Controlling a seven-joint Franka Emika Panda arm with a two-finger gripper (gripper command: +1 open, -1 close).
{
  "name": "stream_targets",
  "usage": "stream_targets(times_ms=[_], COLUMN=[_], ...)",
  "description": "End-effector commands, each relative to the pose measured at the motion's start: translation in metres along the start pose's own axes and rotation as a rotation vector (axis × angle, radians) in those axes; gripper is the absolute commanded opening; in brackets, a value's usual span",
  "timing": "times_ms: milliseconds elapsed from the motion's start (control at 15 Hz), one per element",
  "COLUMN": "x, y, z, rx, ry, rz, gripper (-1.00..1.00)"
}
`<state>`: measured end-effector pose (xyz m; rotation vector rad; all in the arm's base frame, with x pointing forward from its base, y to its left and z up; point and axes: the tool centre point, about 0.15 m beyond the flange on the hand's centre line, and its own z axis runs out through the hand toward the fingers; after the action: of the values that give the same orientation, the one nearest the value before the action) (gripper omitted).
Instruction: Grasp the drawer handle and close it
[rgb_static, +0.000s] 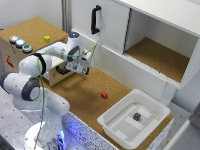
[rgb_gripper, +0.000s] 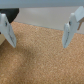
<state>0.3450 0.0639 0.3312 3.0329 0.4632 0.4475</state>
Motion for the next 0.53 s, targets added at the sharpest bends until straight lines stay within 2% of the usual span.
stream_targets(times_ms=[0, 200, 467], x=[0.001, 0.003, 0.010], y=[-0.001, -0.007, -0.017], z=[0.018, 0.024, 0.019], rx=[-0.004, 0.027, 0.029], ry=[0.074, 0.031, -0.044], rz=[0.011, 0.068, 0.120], gripper=[-1.00, -1.00, -1.00])
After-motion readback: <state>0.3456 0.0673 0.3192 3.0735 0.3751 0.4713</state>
